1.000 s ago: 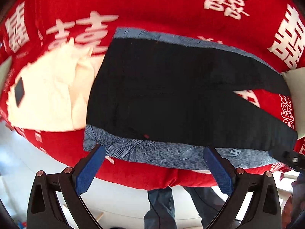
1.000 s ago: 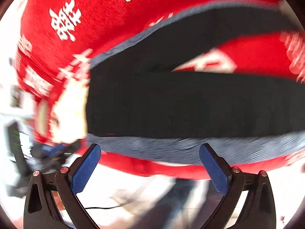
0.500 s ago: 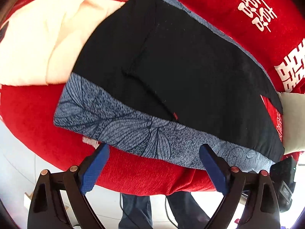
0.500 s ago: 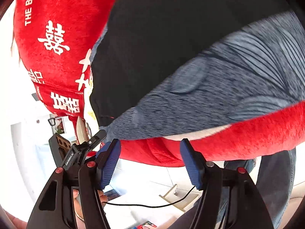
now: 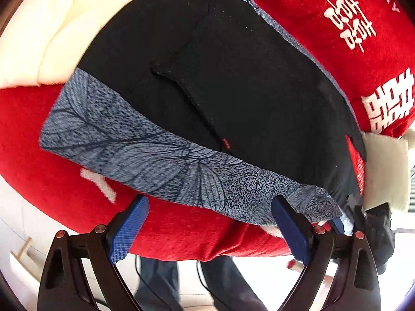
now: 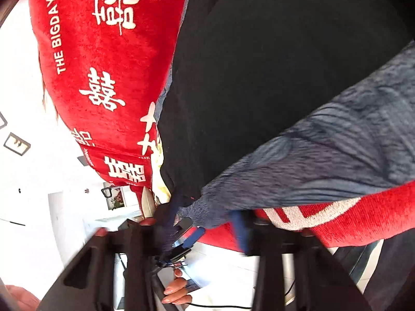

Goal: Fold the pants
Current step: 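Grasp the trouser cuffs with both grippers and lift them toward the waistband, then carry the cuffs over and lay them onto the waistband with both grippers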

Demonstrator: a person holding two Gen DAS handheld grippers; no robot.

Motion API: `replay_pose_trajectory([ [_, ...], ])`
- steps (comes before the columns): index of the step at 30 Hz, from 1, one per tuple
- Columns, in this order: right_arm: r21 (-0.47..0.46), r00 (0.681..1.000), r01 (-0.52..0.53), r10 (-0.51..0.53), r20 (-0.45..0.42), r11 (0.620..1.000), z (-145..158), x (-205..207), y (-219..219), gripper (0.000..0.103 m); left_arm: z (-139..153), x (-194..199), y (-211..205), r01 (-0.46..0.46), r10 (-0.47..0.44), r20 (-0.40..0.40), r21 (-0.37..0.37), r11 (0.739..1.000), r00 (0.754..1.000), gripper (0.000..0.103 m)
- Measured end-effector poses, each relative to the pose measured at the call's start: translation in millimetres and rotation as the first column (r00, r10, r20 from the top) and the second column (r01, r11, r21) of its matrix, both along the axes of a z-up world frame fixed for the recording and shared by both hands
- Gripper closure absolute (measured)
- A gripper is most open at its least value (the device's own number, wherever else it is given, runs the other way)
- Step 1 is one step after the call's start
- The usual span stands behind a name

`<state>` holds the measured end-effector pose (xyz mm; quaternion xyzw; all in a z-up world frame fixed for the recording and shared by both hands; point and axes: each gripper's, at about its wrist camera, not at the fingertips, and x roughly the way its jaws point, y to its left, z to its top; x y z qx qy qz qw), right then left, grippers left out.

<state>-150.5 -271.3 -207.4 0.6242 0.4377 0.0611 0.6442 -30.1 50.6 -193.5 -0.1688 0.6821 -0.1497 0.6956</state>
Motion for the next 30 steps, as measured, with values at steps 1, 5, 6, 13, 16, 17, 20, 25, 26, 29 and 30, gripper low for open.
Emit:
replay_pose_trajectory([
  [1, 0.015, 1.000, -0.001, 0.001, 0.003, 1.000, 2, 0, -2, 0.071, -1, 2, -2, -0.016, 0.016, -0.006, -0.013, 1.000, 1.000, 0.006],
  [5, 0.005, 0.999, -0.039, 0.039, 0.004, 0.999, 10, 0, -1, 0.071, -4, 12, -2, -0.069, 0.069, -0.009, -0.020, 0.997, 0.998, 0.006],
  [6, -0.002, 0.999, -0.048, 0.048, -0.007, 0.999, 9, 0, -3, 0.070, -2, 16, -1, -0.095, 0.095, -0.001, -0.022, 0.995, 0.995, 0.006],
  [13, 0.051, 0.993, 0.074, -0.069, -0.100, 0.996, -21, -15, -9, 0.079, 1, 24, 10, -0.134, 0.133, 0.021, 0.056, 0.989, 0.991, 0.065],
  [16, 0.033, 0.986, 0.110, -0.104, -0.130, 0.993, -17, -20, -13, 0.097, 3, 24, 24, -0.158, 0.158, 0.005, 0.033, 0.987, 0.987, 0.087],
  [17, 0.004, 0.989, 0.083, -0.082, -0.124, 0.997, -7, -17, -12, 0.097, 6, 26, 28, -0.175, 0.175, -0.003, 0.007, 0.984, 0.984, 0.087],
  [20, -0.098, 0.997, -0.024, 0.017, -0.073, 0.995, 35, 2, -13, 0.097, 26, 34, 27, -0.155, 0.155, 0.022, -0.003, 0.988, 0.988, 0.087],
  [25, -0.193, 0.990, -0.143, 0.142, -0.023, 0.971, 89, 48, -28, 0.097, 85, 63, 10, -0.093, 0.091, 0.134, 0.012, 0.996, 0.987, 0.087],
  [26, -0.203, 0.987, -0.161, 0.160, -0.019, 0.966, 95, 58, -32, 0.097, 91, 69, 9, -0.092, 0.089, 0.143, 0.012, 0.996, 0.986, 0.087],
  [29, -0.234, 0.974, -0.219, 0.225, -0.002, 0.947, 116, 101, -45, 0.097, 115, 113, -11, -0.081, 0.074, 0.203, 0.026, 0.996, 0.976, 0.087],
  [30, -0.236, 0.970, -0.237, 0.244, 0.001, 0.942, 119, 115, -50, 0.097, 120, 128, -16, -0.077, 0.067, 0.226, 0.035, 0.996, 0.972, 0.087],
])
